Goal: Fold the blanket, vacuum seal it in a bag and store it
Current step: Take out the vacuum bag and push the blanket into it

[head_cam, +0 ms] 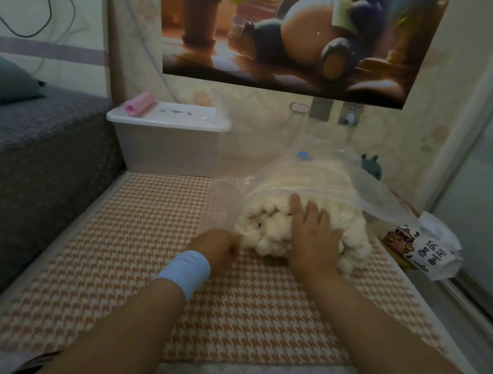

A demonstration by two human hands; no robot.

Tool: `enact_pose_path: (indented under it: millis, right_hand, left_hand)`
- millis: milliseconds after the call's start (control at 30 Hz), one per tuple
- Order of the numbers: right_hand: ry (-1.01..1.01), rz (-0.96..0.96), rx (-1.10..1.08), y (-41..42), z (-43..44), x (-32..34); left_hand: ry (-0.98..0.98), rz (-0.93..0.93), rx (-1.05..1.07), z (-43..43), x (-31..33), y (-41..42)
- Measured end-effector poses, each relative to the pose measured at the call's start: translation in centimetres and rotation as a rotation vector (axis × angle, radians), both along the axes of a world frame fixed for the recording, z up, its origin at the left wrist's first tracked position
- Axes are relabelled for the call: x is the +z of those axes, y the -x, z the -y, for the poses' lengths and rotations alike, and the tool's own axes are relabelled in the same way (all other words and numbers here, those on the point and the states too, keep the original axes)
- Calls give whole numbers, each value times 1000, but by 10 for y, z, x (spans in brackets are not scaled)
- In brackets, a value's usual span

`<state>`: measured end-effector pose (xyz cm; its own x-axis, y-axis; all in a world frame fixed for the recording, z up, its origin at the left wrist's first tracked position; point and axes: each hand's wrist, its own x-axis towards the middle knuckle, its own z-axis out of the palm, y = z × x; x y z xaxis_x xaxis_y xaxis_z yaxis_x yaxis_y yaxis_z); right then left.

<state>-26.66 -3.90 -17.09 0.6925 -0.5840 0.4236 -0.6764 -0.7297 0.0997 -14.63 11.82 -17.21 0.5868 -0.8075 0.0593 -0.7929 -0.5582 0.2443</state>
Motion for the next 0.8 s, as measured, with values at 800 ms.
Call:
enact_pose_path:
  millis: [800]
  right_hand:
    - [402, -9, 217, -25, 46, -11]
  left_hand:
    - [-284, 571, -283, 44, -13, -39]
